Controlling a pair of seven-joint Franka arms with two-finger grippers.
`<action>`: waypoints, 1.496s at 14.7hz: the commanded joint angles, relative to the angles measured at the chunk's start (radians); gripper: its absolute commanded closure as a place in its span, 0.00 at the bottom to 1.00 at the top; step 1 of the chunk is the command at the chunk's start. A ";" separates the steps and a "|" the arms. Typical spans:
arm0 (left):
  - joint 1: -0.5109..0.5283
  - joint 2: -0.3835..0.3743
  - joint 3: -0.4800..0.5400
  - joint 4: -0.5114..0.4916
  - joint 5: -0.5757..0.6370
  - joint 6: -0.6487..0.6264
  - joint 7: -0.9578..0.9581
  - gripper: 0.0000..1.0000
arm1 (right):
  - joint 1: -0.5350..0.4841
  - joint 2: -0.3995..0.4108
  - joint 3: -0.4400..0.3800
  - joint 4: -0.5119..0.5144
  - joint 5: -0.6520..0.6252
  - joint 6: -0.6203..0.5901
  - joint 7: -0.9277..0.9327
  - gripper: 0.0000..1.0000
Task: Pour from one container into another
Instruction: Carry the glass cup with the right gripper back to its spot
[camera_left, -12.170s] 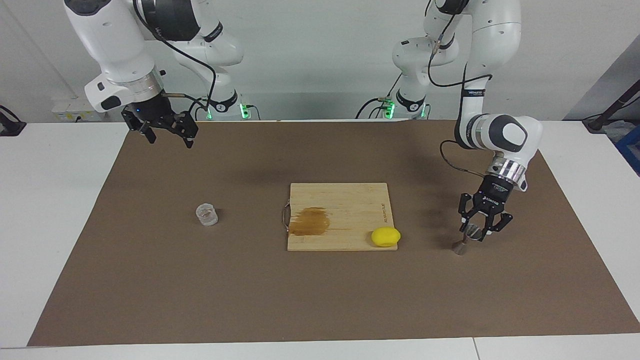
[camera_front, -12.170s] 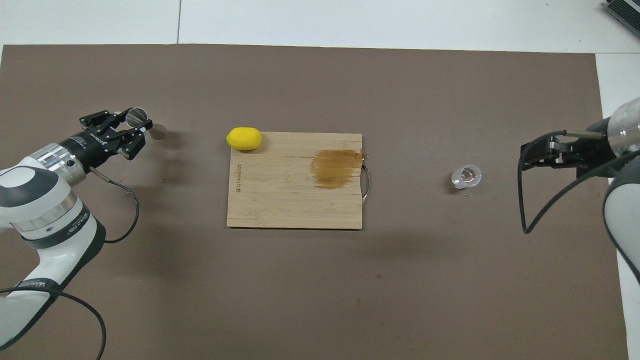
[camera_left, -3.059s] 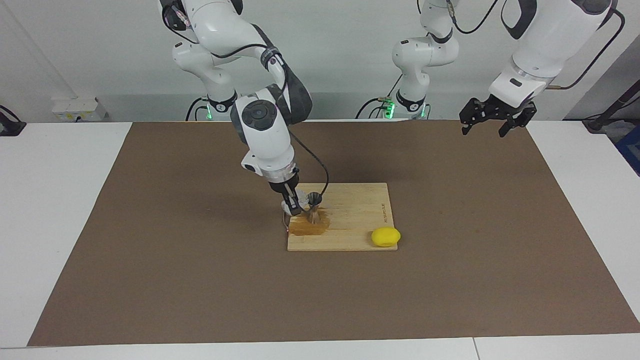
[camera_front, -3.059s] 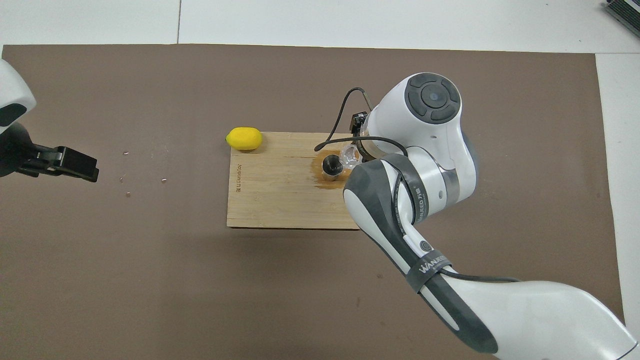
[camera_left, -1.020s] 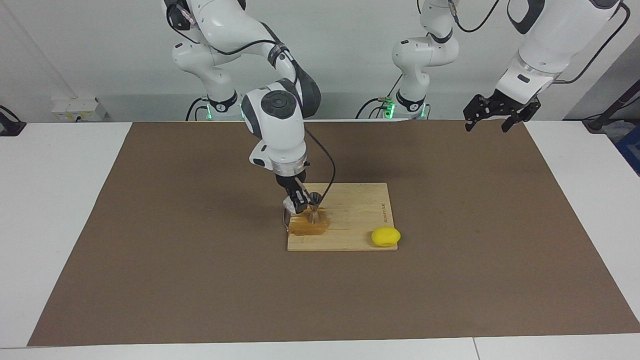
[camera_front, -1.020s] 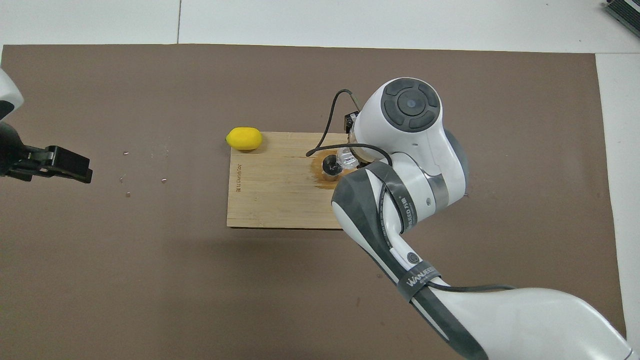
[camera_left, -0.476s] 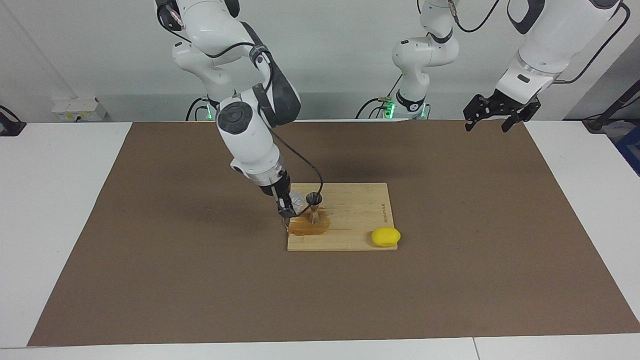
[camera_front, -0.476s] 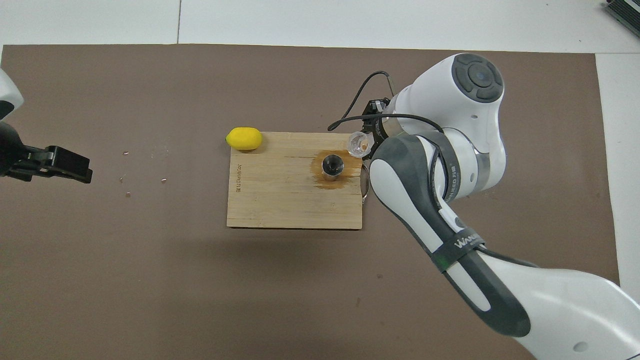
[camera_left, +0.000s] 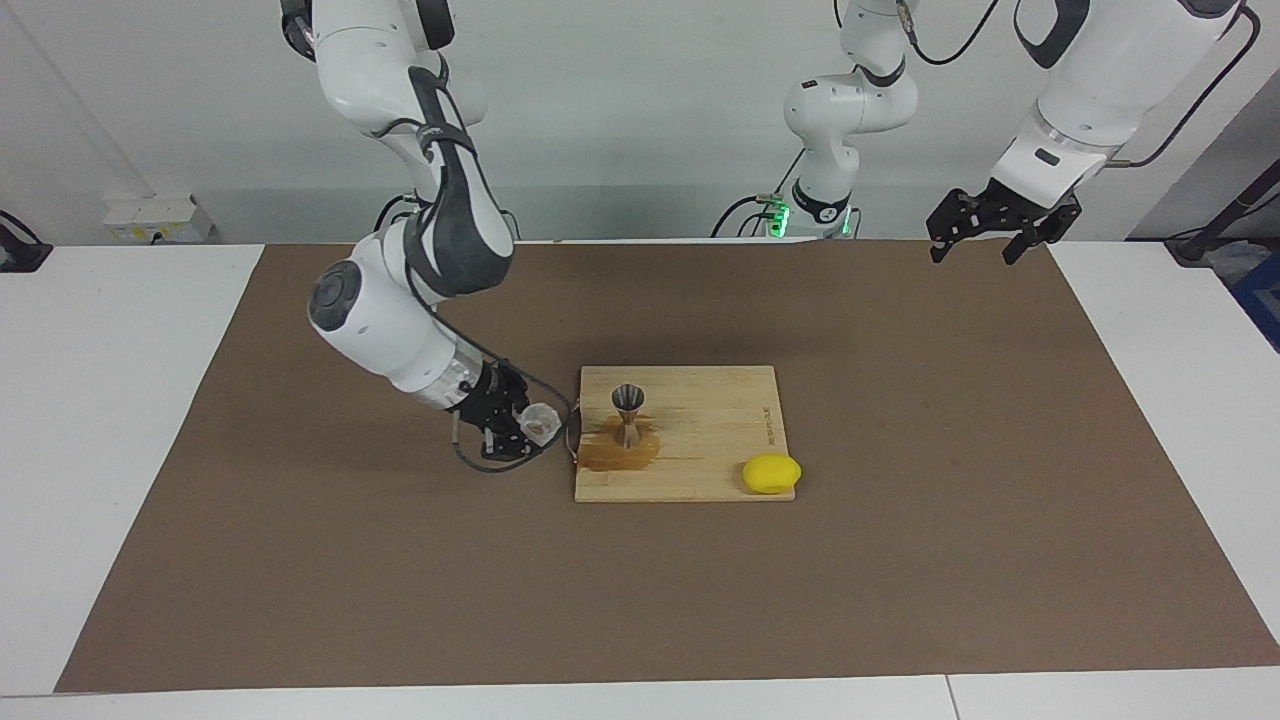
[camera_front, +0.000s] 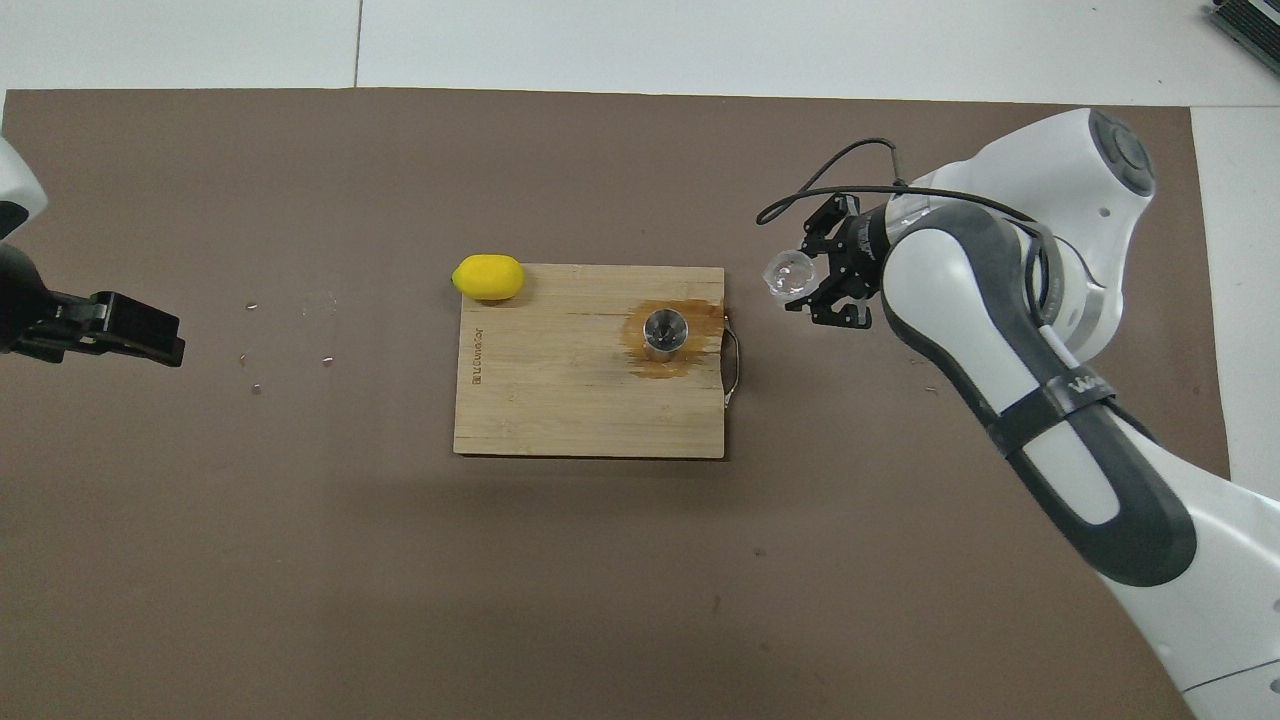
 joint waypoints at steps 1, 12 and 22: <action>0.006 -0.023 -0.002 -0.021 -0.004 -0.008 -0.007 0.00 | -0.091 -0.084 0.013 -0.181 0.143 0.060 -0.173 1.00; 0.006 -0.023 -0.002 -0.021 -0.004 -0.008 -0.007 0.00 | -0.369 -0.038 0.013 -0.310 0.236 -0.097 -0.675 0.98; 0.006 -0.023 -0.002 -0.021 -0.004 -0.008 -0.007 0.00 | -0.392 -0.024 0.007 -0.317 0.191 -0.057 -0.753 0.00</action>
